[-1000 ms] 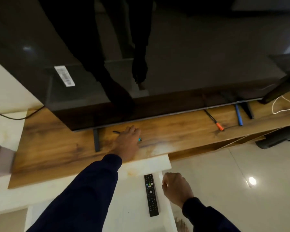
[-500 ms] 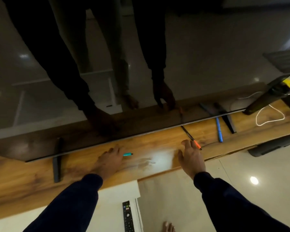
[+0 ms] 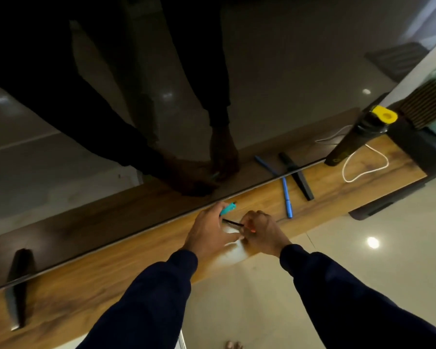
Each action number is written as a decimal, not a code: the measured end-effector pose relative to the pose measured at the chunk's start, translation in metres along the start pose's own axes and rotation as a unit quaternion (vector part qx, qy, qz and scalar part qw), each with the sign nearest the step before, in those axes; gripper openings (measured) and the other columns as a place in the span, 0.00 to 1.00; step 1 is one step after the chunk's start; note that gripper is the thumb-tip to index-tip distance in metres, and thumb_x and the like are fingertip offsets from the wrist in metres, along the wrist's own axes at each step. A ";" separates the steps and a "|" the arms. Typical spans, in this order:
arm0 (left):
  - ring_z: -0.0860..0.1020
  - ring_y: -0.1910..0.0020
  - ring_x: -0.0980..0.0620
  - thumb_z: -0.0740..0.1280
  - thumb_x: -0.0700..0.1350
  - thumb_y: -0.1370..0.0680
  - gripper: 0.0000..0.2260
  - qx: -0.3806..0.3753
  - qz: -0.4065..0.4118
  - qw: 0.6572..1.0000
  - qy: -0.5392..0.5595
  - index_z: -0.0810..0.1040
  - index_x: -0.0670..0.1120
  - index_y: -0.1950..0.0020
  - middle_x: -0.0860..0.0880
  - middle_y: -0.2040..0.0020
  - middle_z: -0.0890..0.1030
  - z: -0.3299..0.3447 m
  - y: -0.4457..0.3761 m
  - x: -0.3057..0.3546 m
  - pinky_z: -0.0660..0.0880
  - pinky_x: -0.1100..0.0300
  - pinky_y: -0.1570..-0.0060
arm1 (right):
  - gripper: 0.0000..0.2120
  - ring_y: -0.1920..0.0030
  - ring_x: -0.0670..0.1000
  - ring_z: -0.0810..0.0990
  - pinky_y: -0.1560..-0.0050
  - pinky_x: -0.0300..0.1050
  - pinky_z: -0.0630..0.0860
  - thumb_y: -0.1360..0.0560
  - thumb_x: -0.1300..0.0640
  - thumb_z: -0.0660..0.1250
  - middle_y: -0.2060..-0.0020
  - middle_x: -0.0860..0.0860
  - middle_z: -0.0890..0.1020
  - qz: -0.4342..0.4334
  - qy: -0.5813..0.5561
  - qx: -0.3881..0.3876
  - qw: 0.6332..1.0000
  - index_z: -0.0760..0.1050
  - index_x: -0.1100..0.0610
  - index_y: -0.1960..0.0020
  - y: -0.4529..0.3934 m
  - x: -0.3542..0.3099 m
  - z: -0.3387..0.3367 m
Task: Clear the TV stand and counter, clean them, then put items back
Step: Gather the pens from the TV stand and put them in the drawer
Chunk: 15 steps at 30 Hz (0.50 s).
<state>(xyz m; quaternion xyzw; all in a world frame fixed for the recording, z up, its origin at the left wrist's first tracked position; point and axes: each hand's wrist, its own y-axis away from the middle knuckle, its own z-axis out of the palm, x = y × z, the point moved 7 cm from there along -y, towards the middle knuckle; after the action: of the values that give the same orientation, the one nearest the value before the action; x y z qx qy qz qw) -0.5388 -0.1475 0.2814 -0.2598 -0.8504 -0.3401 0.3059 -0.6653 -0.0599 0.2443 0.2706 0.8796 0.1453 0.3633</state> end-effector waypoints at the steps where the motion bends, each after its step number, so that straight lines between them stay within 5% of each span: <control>1: 0.69 0.32 0.52 0.80 0.52 0.32 0.41 -0.006 0.003 1.000 0.004 0.64 0.53 0.24 0.50 0.29 0.68 0.004 -0.006 0.005 0.72 0.59 0.35 | 0.09 0.52 0.44 0.77 0.58 0.30 0.70 0.21 0.61 0.68 0.50 0.47 0.79 -0.003 -0.043 -0.013 0.999 0.79 0.51 0.43 0.002 0.001 -0.004; 4: 0.68 0.30 0.52 0.81 0.52 0.33 0.40 -0.049 -0.001 0.999 -0.024 0.68 0.51 0.26 0.52 0.29 0.69 0.022 -0.020 0.018 0.70 0.59 0.36 | 0.08 0.50 0.46 0.82 0.54 0.34 0.76 0.24 0.63 0.72 0.51 0.47 0.84 0.020 -0.195 -0.011 0.981 0.81 0.51 0.49 0.008 0.013 -0.026; 7: 0.80 0.46 0.55 0.75 0.49 0.25 0.15 -0.084 -0.006 0.995 0.056 0.77 0.50 0.41 0.49 0.44 0.81 0.042 -0.028 0.023 0.81 0.52 0.44 | 0.08 0.52 0.50 0.86 0.47 0.48 0.84 0.25 0.64 0.75 0.53 0.53 0.87 0.056 -0.362 -0.016 0.930 0.80 0.56 0.48 0.009 0.028 -0.042; 9: 0.82 0.53 0.50 0.69 0.51 0.21 0.08 -0.088 -0.019 0.990 0.107 0.79 0.48 0.46 0.45 0.52 0.83 0.052 -0.030 0.027 0.82 0.47 0.50 | 0.11 0.52 0.52 0.87 0.45 0.54 0.84 0.25 0.59 0.76 0.54 0.55 0.88 0.072 -0.430 -0.003 0.900 0.79 0.58 0.45 0.006 0.040 -0.049; 13: 0.77 0.66 0.52 0.66 0.52 0.18 0.12 -0.128 -0.079 0.969 0.194 0.79 0.44 0.46 0.48 0.62 0.79 0.072 -0.031 0.031 0.80 0.54 0.60 | 0.14 0.56 0.50 0.83 0.54 0.47 0.83 0.23 0.49 0.73 0.51 0.54 0.85 0.158 -0.288 0.184 0.927 0.77 0.56 0.43 0.005 0.088 -0.080; 15: 0.75 0.68 0.52 0.65 0.50 0.18 0.12 -0.153 -0.090 0.951 0.254 0.79 0.41 0.44 0.47 0.65 0.75 0.079 -0.030 0.034 0.79 0.56 0.62 | 0.18 0.56 0.50 0.79 0.63 0.39 0.74 0.23 0.50 0.74 0.49 0.53 0.81 0.207 -0.204 0.198 0.936 0.73 0.57 0.40 0.005 0.102 -0.084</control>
<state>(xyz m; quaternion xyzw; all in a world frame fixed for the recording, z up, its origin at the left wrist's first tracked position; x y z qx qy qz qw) -0.6085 -0.1002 0.2470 -0.1314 -0.7020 -0.5472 0.4364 -0.7839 -0.0012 0.2480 0.5367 0.7220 -0.0182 0.4363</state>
